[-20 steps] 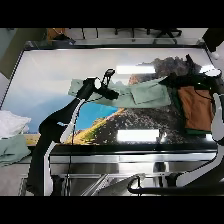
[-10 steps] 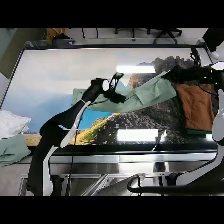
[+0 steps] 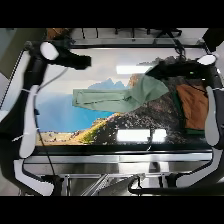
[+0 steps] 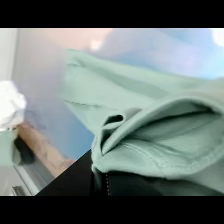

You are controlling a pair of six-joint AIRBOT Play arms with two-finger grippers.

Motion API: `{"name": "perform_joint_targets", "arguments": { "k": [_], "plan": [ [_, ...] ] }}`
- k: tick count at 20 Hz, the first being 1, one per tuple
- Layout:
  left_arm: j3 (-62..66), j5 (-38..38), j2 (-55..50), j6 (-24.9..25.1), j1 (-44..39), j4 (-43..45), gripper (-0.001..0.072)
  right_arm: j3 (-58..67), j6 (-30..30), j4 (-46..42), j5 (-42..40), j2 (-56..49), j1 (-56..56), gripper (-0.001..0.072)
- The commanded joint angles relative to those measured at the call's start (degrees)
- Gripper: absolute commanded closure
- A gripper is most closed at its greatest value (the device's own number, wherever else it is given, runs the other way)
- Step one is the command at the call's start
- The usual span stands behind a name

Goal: Fold the shirts.

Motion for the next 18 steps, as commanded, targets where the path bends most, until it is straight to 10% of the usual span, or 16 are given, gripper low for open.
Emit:
{"name": "perform_joint_targets", "arguments": {
  "k": [1,7,8,9,10,15,18],
  "plan": [
    [-1.4,-1.6,9.1,0.1,9.2,-6.4,0.0696,0.0,-1.1,2.1,-17.5,-1.0,15.6,0.0693],
    [-11.0,-1.1,17.9,5.4,17.0,-15.9,0.0696,3.7,-36.4,22.6,-74.8,-19.8,49.8,0.0682],
    [-12.9,-1.2,18.1,5.8,17.0,-15.9,0.0696,7.3,-37.5,22.9,-73.8,-23.9,51.9,0.0520],
    [-14.6,-1.4,18.1,6.0,16.9,-16.0,0.0696,10.9,-38.0,22.8,-69.1,-27.3,52.9,0.0159],
    [-16.1,-1.6,18.1,7.0,16.7,-16.0,0.0696,13.0,-38.0,22.9,-63.3,-28.9,52.8,0.0065],
    [-17.0,-2.9,18.2,8.5,17.6,-15.9,0.0696,13.4,-32.2,18.9,-39.9,-21.6,43.9,0.0285],
    [-15.1,-5.7,18.1,8.5,18.6,-15.9,0.0696,13.4,-10.3,1.2,-29.2,-15.9,34.1,0.0285]
  ]
}}
